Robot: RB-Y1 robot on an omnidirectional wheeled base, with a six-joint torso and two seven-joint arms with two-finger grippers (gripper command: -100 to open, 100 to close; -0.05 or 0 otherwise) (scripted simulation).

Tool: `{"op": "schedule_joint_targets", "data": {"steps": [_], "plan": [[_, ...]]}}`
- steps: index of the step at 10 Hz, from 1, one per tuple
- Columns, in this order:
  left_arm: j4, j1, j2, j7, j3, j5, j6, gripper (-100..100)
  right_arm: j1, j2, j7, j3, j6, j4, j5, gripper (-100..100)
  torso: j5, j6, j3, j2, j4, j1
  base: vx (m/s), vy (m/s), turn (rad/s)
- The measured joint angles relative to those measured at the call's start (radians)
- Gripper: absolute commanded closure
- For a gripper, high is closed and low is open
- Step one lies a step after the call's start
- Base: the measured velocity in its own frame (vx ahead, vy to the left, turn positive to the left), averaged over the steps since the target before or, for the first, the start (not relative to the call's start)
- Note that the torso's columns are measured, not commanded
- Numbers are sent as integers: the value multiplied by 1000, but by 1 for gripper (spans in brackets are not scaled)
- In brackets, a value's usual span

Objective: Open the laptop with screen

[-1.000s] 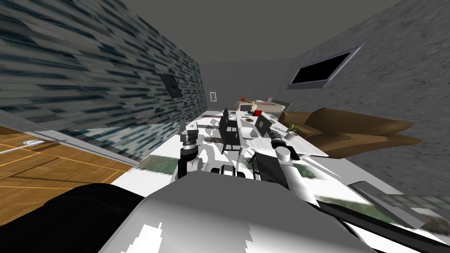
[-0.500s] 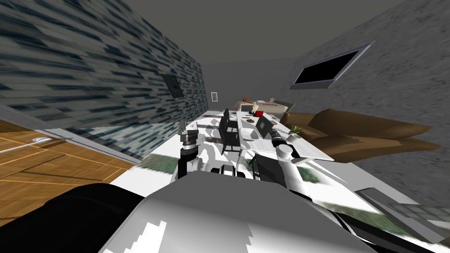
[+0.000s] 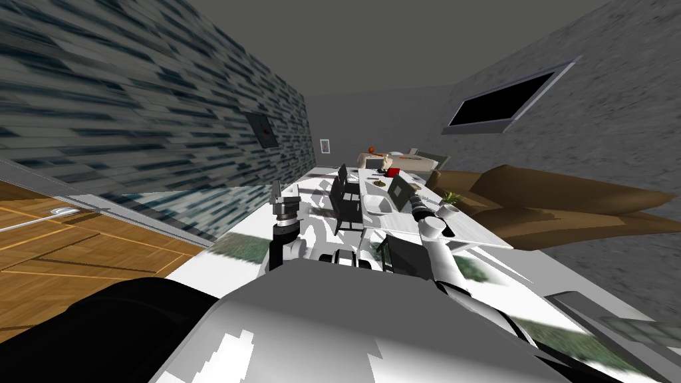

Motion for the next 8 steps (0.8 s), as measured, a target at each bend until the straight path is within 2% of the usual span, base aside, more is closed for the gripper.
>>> {"op": "schedule_joint_targets", "data": {"steps": [4, 6, 7, 8], "plan": [[0, 0, 0, 0, 0, 0, 0, 0, -42, -1, -57, -37, 43, 76, -55, -100, 0, 0, 0, -1, 0, 0, 36, -39, 11], [0, 0, 0, 0, 0, 0, 0, 0, -53, -11, -42, -52, 58, 95, -79, -100, 1, 0, -2, -3, -1, 3, 105, 17, -1], [0, 0, 0, 0, 0, 0, 0, 0, -57, -24, -58, -45, 58, 100, -67, -100, 0, 0, -2, -4, -1, 1, 46, -4, -1], [0, 0, 0, 0, 0, 0, 0, 0, -57, -26, -66, -44, 57, 100, -64, 100, 0, 0, 0, 1, 0, -1, 9, 0, -12]]}}
